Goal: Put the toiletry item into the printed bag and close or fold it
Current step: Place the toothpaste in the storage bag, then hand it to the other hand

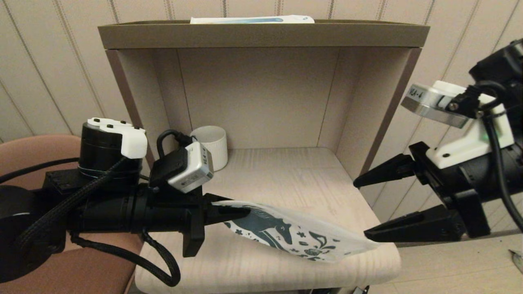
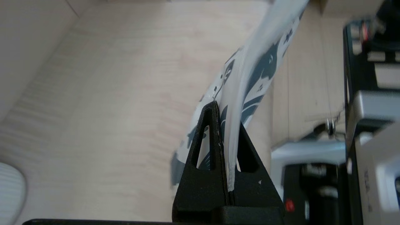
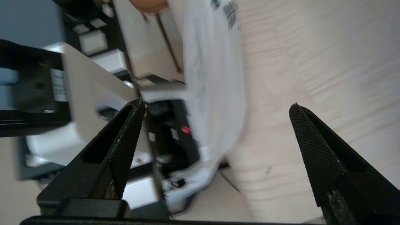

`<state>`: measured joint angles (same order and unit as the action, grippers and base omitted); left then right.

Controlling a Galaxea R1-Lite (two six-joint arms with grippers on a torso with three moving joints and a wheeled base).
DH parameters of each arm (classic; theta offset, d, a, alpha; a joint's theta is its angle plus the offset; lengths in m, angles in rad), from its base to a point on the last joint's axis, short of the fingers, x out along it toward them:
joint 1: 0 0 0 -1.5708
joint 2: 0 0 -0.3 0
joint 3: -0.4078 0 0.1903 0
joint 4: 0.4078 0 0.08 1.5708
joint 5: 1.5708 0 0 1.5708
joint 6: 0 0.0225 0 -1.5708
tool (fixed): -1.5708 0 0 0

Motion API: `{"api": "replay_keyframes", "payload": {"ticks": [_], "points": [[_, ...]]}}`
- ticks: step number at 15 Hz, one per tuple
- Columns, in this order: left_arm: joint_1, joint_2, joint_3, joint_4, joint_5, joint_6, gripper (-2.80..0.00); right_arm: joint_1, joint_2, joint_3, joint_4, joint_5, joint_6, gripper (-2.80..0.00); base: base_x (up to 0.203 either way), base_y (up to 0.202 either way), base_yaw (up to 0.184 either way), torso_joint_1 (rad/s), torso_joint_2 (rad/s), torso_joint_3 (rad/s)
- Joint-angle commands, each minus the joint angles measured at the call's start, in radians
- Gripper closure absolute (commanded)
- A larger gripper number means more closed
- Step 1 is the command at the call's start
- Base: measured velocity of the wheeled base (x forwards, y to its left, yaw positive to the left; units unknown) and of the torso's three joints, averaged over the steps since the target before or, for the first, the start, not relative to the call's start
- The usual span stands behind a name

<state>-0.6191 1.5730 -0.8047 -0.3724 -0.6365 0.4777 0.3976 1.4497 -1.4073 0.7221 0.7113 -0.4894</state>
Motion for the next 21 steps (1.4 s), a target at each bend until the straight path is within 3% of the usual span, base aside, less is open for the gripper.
{"api": "replay_keyframes", "payload": {"ticks": [1,5,7,8,10,12,17,19,21], "points": [[0.007,0.001,-0.001,-0.018,-0.004,-0.022,0.00,-0.041,-0.007,0.017,0.003,0.048,0.029,-2.80,0.000,0.000,0.000,0.000,0.00,0.000],[0.013,-0.001,-0.016,-0.031,-0.006,-0.084,0.00,-0.061,-0.041,0.041,-0.058,0.079,0.209,-2.80,0.000,0.000,0.000,0.000,0.00,0.000],[0.013,-0.003,-0.034,-0.031,-0.006,-0.117,0.00,-0.072,-0.069,0.086,-0.123,0.079,0.257,-2.80,0.000,0.000,0.000,0.000,0.00,0.000],[0.013,-0.002,-0.037,-0.031,-0.006,-0.132,0.00,-0.073,-0.085,0.112,-0.162,0.079,0.275,0.00,0.000,0.000,0.000,0.000,0.00,0.000],[0.013,-0.002,-0.037,-0.031,-0.006,-0.140,0.00,-0.071,-0.107,0.198,-0.278,0.077,0.308,0.00,0.000,0.000,0.000,0.000,0.00,0.000],[0.013,-0.004,-0.037,-0.031,-0.005,-0.140,0.00,-0.063,-0.114,0.237,-0.372,0.082,0.394,0.00,0.000,0.000,0.000,0.000,0.00,0.000],[0.015,0.001,-0.050,-0.031,-0.005,-0.156,0.00,-0.062,-0.114,0.268,-0.377,0.082,0.382,0.00,0.000,0.000,0.000,0.000,0.00,0.000],[0.025,0.001,-0.058,-0.031,-0.007,-0.180,0.00,-0.075,-0.140,0.329,-0.431,0.079,0.346,0.00,0.000,0.000,0.000,0.000,0.00,0.000],[0.033,0.001,-0.089,-0.031,-0.011,-0.245,0.00,-0.117,-0.182,0.358,-0.457,0.079,0.345,0.00,0.000,0.000,0.000,0.000,0.00,0.000]]}}
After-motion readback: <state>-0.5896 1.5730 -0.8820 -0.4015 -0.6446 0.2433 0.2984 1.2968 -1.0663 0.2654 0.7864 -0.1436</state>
